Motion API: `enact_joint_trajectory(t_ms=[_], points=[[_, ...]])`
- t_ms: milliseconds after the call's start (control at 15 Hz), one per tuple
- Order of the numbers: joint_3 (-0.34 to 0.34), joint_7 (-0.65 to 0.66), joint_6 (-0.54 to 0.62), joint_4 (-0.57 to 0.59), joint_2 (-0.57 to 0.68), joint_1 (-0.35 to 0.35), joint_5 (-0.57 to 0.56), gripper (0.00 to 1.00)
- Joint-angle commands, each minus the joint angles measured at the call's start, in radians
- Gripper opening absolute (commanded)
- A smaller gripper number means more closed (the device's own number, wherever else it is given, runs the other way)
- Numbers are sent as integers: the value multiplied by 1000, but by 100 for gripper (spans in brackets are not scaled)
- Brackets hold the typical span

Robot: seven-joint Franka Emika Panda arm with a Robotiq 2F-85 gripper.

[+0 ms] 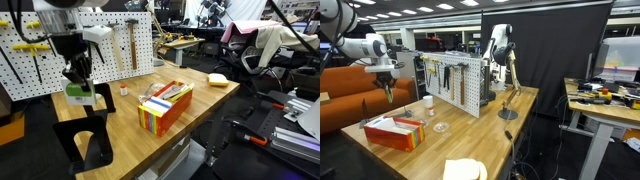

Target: Move the book from the middle black objects to the right of the box

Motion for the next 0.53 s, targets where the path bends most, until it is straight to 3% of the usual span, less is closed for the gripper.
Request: enact_joint_trajectory(t_ms=[0,467], points=[[-40,105,52,-181,-184,-10,-33,4],[-150,396,17,-416,-466,-57,-152,4]])
